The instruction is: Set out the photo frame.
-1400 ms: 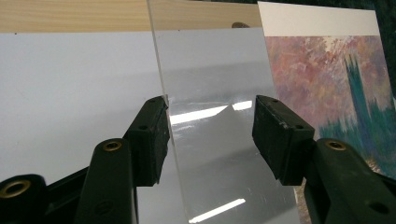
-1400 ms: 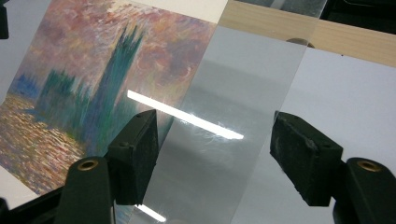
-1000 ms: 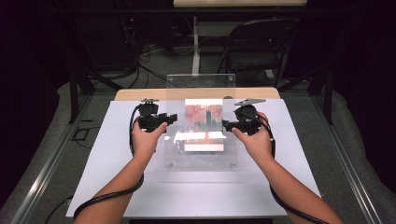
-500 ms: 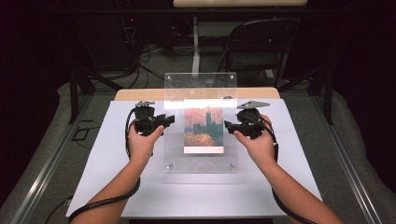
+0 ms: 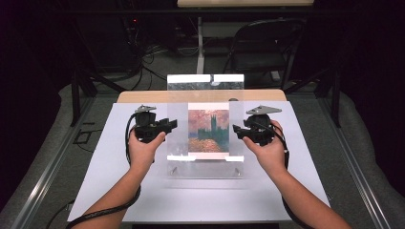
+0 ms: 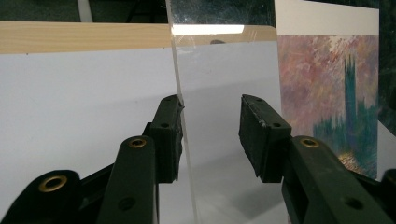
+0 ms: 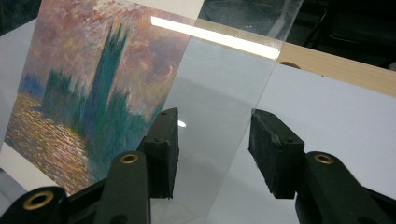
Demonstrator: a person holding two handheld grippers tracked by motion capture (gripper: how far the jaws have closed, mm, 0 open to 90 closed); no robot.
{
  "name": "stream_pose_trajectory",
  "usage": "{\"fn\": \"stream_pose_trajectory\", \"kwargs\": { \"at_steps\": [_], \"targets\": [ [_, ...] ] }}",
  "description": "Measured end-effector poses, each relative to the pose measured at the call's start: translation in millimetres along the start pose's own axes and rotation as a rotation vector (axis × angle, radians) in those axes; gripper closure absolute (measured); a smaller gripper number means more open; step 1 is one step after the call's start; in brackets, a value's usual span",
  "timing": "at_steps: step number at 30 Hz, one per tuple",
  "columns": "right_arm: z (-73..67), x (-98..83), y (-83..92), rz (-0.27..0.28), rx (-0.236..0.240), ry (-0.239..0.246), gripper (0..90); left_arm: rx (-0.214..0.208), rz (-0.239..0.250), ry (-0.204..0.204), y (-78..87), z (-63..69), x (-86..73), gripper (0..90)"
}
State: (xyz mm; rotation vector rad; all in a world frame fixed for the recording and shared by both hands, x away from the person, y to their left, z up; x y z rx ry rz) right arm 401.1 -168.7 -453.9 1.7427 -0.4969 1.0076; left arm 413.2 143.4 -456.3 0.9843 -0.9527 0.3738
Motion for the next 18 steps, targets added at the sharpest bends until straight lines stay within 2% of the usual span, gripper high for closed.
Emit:
{"fn": "stream_pose_trajectory", "kwargs": {
  "at_steps": [11,18],
  "targets": [
    [-5.4,-6.4,17.1,0.035,0.004,0.026,58.8,-0.013,0.027,-0.022,15.8,6.5,-6.2,63.8],
    [-6.4,-10.4,24.3,0.061,0.018,0.01,62.1,-0.019,0.037,-0.033,22.6,9.3,-9.7,65.3]
  ]
}}
Point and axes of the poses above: each handheld gripper's, and its own axes: y roughly backward along the jaws, x roughly out of its top, z roughly to its right, the point moved 3 cm from there along -y, roughly forward along the jaws, and after that the axes turned 7 degrees about -y, right-handed, at the moved point
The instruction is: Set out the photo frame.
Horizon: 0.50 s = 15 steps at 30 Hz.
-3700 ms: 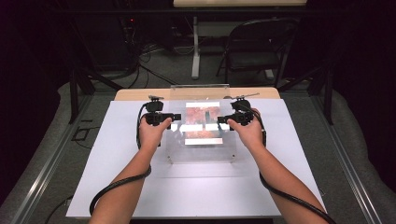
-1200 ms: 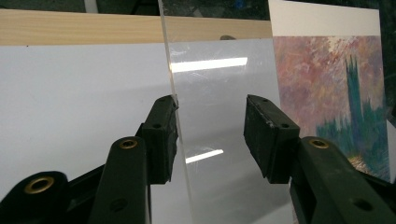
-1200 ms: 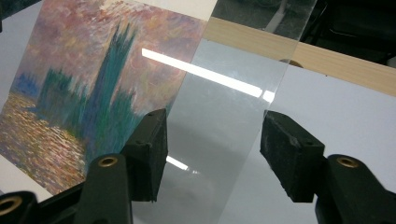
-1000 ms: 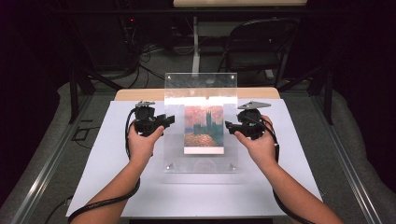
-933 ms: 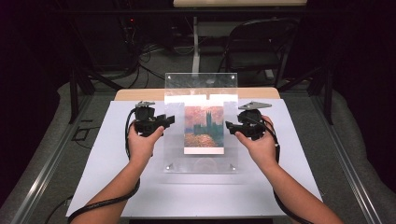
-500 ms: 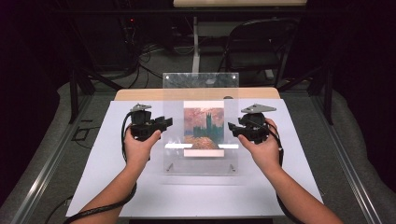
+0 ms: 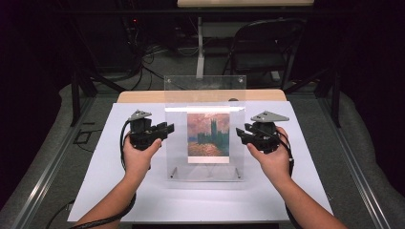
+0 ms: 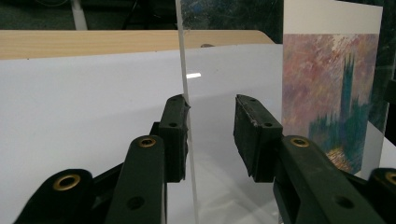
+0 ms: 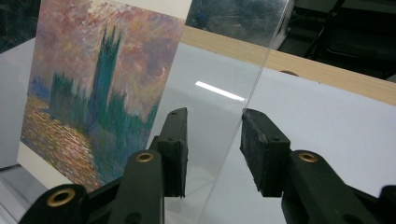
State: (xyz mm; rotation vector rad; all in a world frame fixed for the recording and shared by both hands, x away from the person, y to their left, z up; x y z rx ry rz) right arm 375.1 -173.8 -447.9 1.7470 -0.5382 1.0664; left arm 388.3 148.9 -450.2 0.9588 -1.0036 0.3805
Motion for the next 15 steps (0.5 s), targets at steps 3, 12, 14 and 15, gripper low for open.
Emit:
{"fn": "stream_pose_trajectory", "kwargs": {
  "at_steps": [3,12,14,15],
  "targets": [
    [0.0,-1.3,3.0,0.007,0.012,-0.007,62.7,-0.007,0.008,-0.004,2.2,0.3,-1.5,65.9],
    [0.8,-6.3,11.5,0.033,0.042,-0.028,67.3,-0.021,0.03,-0.033,10.5,3.5,-7.4,67.5],
    [0.5,-7.6,13.6,0.04,0.048,-0.034,68.3,-0.024,0.037,-0.031,12.3,4.2,-8.7,68.2],
    [0.8,-7.9,14.8,0.04,0.051,-0.032,68.9,-0.023,0.038,-0.036,14.6,5.6,-9.8,68.4]
  ]
}}
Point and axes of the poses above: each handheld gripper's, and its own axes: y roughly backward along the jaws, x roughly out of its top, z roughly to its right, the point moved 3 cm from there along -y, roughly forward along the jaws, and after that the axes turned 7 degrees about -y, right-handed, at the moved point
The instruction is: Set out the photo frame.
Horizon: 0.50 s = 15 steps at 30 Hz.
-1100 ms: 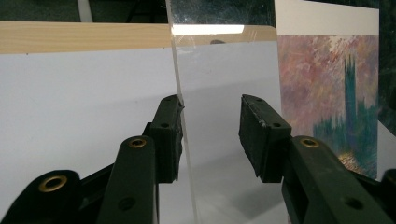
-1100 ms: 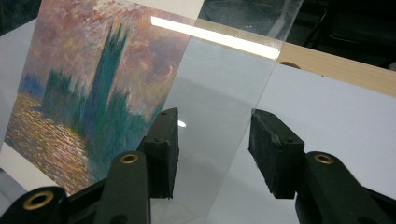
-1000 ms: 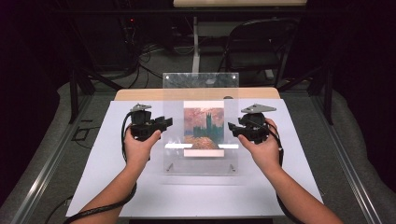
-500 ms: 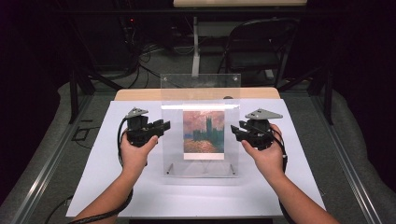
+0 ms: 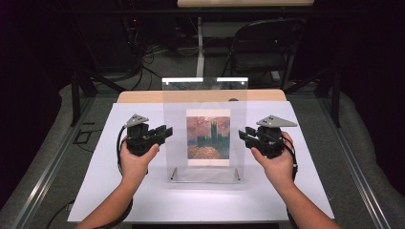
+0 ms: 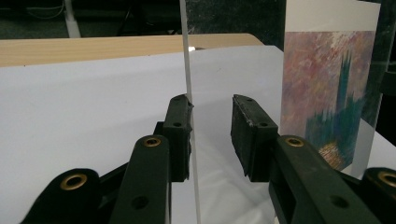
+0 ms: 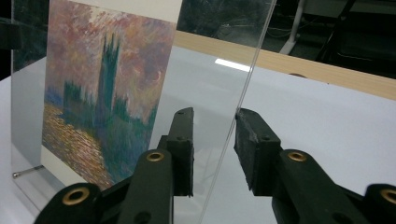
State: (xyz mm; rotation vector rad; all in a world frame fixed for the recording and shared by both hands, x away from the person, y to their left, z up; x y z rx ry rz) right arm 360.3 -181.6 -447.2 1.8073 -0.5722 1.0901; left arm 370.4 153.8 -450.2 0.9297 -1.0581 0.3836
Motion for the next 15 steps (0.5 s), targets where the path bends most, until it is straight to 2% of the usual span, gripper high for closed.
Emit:
{"fn": "stream_pose_trajectory", "kwargs": {
  "at_steps": [8,15],
  "targets": [
    [-4.4,-7.3,14.1,0.017,0.026,0.001,73.0,-0.019,0.026,-0.024,13.2,6.0,-8.1,71.4],
    [-7.5,-15.4,26.2,0.036,0.057,-0.013,76.4,-0.028,0.036,-0.067,25.4,13.3,-15.6,72.6]
  ]
}}
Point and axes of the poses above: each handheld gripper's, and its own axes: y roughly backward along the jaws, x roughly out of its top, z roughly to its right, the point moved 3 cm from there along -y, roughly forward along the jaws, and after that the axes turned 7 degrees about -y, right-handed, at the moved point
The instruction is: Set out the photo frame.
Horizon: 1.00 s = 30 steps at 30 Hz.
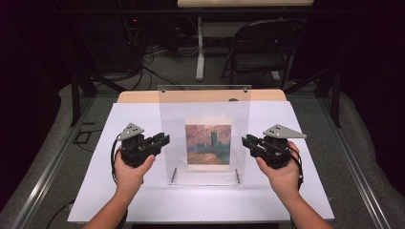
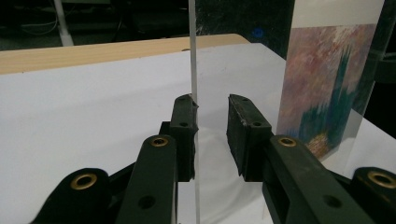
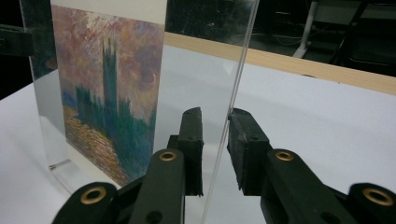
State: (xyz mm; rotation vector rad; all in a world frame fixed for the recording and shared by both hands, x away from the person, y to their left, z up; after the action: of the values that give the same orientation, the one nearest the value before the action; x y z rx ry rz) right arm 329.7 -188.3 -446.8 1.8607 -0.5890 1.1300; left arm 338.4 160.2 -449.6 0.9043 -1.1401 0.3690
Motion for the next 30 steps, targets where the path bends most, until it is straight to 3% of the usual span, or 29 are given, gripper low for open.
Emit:
{"fn": "stream_pose_trajectory", "kwargs": {
  "at_steps": [11,22,26,30],
  "targets": [
    [-8.7,-15.1,16.1,0.04,0.017,0.013,77.5,-0.029,0.022,-0.023,14.6,8.5,-11.7,72.8],
    [-11.0,-22.3,24.2,0.049,0.056,0.008,76.4,-0.073,0.021,-0.008,23.6,12.1,-17.7,71.5],
    [-11.9,-24.3,26.6,0.05,0.059,0.011,75.4,-0.068,0.022,-0.01,24.8,13.6,-19.3,71.5],
    [-13.4,-26.8,26.5,0.057,0.082,0.002,65.7,-0.08,0.022,-0.003,24.0,13.7,-21.7,66.0]
  ]
}}
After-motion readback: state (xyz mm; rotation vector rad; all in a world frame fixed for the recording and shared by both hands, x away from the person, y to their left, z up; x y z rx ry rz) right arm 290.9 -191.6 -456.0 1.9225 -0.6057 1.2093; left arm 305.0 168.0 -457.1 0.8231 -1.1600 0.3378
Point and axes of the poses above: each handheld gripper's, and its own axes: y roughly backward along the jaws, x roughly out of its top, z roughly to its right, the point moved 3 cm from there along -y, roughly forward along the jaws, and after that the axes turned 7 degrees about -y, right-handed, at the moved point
